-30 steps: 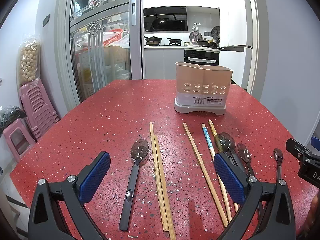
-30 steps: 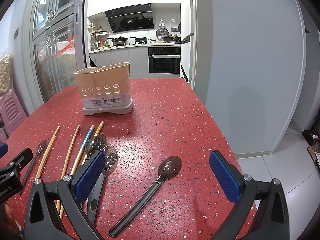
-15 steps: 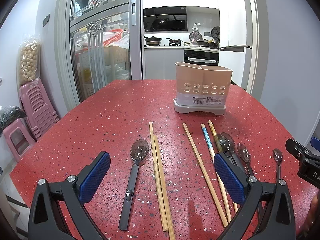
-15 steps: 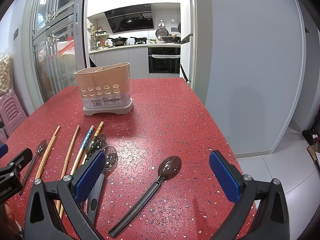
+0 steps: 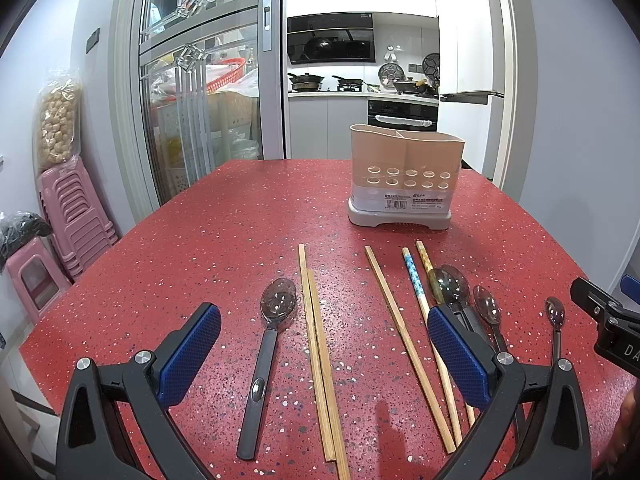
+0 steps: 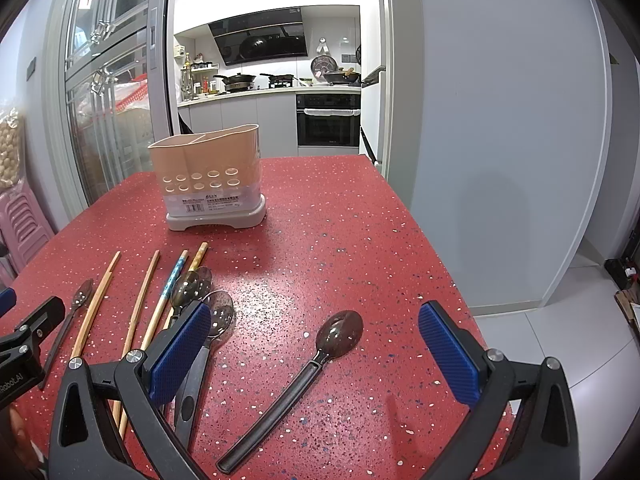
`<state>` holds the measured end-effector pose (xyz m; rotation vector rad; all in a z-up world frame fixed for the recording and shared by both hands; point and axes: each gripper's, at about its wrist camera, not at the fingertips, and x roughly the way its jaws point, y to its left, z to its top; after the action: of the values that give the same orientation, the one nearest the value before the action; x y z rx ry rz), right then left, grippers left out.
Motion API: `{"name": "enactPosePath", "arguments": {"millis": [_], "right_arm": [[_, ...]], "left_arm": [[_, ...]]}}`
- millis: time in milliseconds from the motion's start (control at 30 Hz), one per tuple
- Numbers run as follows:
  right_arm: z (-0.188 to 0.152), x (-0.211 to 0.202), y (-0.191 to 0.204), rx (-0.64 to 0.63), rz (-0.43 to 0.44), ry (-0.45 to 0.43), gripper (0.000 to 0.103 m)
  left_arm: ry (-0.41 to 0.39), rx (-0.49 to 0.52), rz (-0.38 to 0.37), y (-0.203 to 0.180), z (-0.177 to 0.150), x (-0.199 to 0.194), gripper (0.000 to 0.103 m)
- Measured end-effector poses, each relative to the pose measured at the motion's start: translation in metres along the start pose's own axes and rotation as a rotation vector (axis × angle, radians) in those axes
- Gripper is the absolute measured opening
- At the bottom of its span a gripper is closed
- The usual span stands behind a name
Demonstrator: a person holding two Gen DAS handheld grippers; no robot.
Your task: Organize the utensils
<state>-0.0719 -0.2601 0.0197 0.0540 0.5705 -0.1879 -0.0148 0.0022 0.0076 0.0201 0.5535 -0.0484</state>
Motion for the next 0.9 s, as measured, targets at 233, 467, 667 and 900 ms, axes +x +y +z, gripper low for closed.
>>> {"name": "enactPosePath", "arguments": {"millis": [233, 467, 667, 900], "right_arm": [[-0.0004, 0.0001, -0.0001, 0.000, 0.000, 0.001, 0.103], [-0.0006, -0.0001, -0.0002, 0.001, 0.000, 0.000, 0.103], [-0.0009, -0.0002, 0.0000, 0.001, 0.000, 0.001, 0.103], [-0.0010, -0.0002, 0.0000, 0.000, 0.000, 0.001, 0.103]], "left_arm": [[0.000, -0.001, 0.000, 0.0001, -0.0003, 0.0000, 0.103], [-0.002, -0.001, 0.000, 0.0002, -0.0001, -0.0004, 0.103], [-0.002, -0.001, 0.000, 0.0002, 0.0002, -0.0012, 0.103], [-0.002, -0.001, 0.000, 0.0002, 0.0012, -0.0029, 0.103]]}}
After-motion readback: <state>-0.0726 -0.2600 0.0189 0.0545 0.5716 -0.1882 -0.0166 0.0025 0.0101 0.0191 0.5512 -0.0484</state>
